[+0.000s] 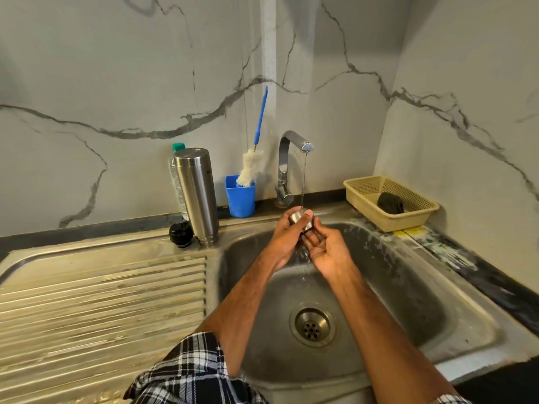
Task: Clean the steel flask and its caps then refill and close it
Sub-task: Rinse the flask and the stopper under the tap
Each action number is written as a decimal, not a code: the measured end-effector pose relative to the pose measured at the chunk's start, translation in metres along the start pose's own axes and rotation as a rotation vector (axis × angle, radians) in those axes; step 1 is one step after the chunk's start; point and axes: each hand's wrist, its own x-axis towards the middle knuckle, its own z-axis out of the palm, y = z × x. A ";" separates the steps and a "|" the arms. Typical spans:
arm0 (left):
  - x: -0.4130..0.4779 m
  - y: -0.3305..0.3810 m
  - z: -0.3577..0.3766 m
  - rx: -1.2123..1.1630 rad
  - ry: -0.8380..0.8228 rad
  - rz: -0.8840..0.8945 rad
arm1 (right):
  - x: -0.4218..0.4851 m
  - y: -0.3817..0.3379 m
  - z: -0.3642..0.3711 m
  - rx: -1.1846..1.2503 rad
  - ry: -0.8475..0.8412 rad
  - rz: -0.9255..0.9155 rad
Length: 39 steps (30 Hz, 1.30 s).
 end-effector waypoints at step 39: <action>-0.004 0.005 0.014 0.497 0.130 0.352 | -0.006 -0.005 0.007 0.122 -0.052 -0.063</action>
